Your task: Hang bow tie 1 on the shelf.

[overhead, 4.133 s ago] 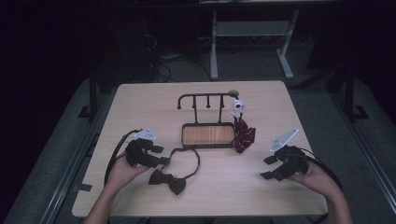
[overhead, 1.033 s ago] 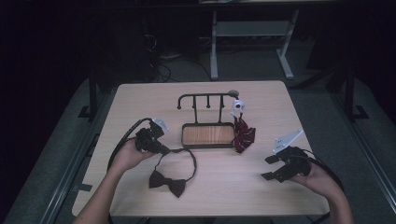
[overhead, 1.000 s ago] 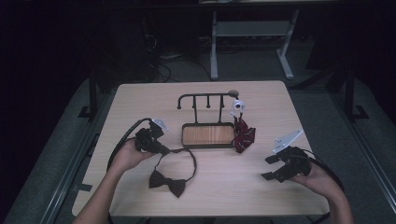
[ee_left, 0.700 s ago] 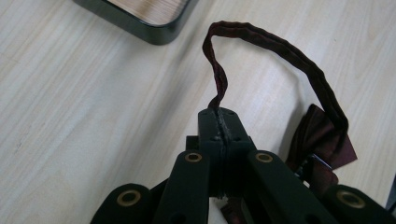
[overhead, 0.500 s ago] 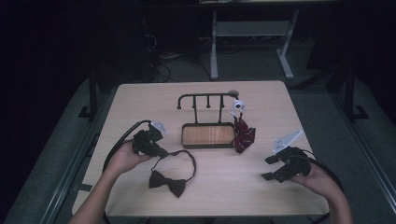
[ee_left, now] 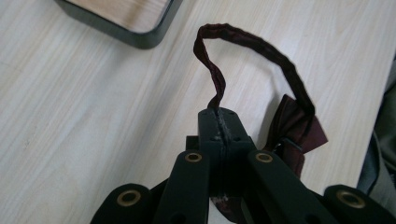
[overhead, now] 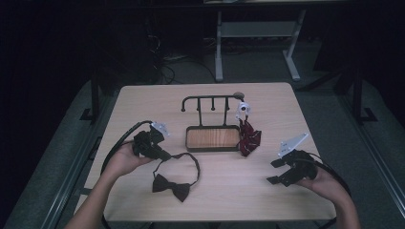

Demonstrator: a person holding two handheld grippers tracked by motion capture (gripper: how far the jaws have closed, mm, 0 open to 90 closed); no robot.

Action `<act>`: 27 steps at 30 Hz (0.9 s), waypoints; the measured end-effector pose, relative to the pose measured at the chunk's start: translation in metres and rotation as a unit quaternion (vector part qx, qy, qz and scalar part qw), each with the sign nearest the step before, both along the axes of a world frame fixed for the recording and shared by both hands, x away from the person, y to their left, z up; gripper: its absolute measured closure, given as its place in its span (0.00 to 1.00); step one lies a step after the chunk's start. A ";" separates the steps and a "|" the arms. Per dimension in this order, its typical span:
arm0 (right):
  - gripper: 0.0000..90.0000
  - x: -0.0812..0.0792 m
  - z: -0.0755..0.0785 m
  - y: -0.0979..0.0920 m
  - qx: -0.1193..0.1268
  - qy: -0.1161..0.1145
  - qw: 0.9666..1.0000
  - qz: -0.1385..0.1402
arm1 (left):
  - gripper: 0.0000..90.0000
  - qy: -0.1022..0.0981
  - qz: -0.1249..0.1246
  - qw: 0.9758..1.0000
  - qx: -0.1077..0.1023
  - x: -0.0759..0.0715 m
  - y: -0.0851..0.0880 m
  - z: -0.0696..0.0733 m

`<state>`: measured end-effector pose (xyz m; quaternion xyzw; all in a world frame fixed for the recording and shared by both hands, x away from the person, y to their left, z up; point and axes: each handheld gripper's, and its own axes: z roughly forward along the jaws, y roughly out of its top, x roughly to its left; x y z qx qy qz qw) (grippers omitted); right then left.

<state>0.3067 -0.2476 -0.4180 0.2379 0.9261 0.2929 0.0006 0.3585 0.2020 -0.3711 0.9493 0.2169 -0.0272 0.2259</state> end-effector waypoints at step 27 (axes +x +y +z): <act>0.35 0.005 0.000 -0.002 0.008 0.006 1.000 -0.008 | 1.00 -0.005 -0.053 0.998 -0.024 -0.013 -0.004 0.040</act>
